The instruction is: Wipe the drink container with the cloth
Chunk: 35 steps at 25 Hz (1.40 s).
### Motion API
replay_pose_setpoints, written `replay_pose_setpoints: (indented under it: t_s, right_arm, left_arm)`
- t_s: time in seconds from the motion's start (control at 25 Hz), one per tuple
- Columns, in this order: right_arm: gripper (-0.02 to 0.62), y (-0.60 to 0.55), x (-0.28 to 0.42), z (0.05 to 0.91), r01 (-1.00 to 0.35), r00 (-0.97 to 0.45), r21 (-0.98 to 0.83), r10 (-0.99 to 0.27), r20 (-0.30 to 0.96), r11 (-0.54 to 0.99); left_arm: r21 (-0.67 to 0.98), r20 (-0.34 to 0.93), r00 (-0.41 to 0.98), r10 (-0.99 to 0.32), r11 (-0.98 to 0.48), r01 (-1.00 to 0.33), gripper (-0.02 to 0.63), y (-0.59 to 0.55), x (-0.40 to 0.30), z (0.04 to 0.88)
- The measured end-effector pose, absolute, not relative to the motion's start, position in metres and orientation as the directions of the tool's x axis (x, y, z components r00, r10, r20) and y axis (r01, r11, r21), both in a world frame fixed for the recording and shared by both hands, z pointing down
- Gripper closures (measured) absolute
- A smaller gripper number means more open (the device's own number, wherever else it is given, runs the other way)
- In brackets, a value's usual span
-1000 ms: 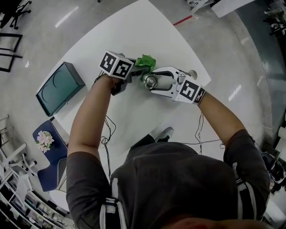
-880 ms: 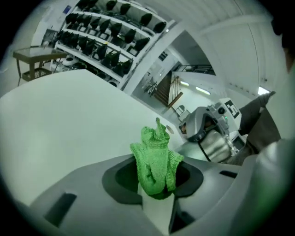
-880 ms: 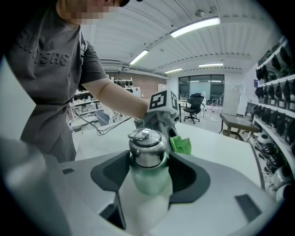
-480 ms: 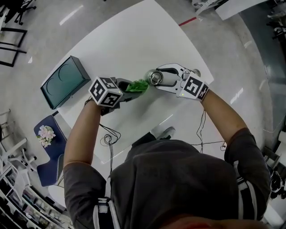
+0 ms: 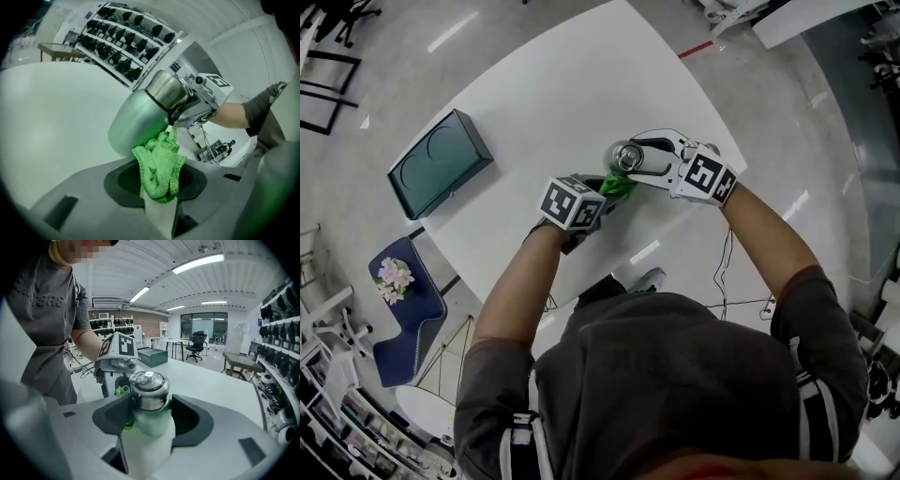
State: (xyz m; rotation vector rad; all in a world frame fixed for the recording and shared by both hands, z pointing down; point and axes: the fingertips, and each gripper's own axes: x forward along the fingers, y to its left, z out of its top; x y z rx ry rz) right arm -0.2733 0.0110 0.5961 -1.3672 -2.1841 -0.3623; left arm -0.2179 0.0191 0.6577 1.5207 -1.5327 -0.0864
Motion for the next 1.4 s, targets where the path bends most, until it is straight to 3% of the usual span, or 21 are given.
replay_pose_setpoints:
  t_s: [0.24,0.44,0.68,1.0,1.4]
  right_arm:
    - [0.344,0.010,-0.274,0.596,0.891,-0.334,-0.067,0.747,0.575,0.450]
    - [0.346,0.012,-0.274,0.597,0.889,-0.329,-0.071,0.739,0.588,0.453]
    - [0.348,0.012,-0.274,0.596,0.890,-0.326,-0.069,0.733,0.597,0.451]
    - [0.347,0.011,-0.273,0.595,0.898,-0.317,-0.064,0.740,0.594,0.436]
    - [0.345,0.012,-0.274,0.596,0.900,-0.311,-0.066,0.742,0.594,0.430]
  left_arm:
    - [0.752,0.429,0.178,-0.886,0.241,-0.614,0.491,0.016,-0.217,0.629]
    - [0.868,0.387,0.084,-0.918,0.332,-0.370,0.491,0.012,-0.222,0.651]
    - [0.925,0.379,0.063,-0.923,0.376,-0.056,0.492,0.020,-0.222,0.673]
    - [0.882,0.353,0.082,-0.932,0.302,-0.363,0.492,0.055,-0.249,0.623]
    - [0.658,0.574,0.037,-0.818,0.434,-0.615,0.492,0.051,-0.307,0.647]
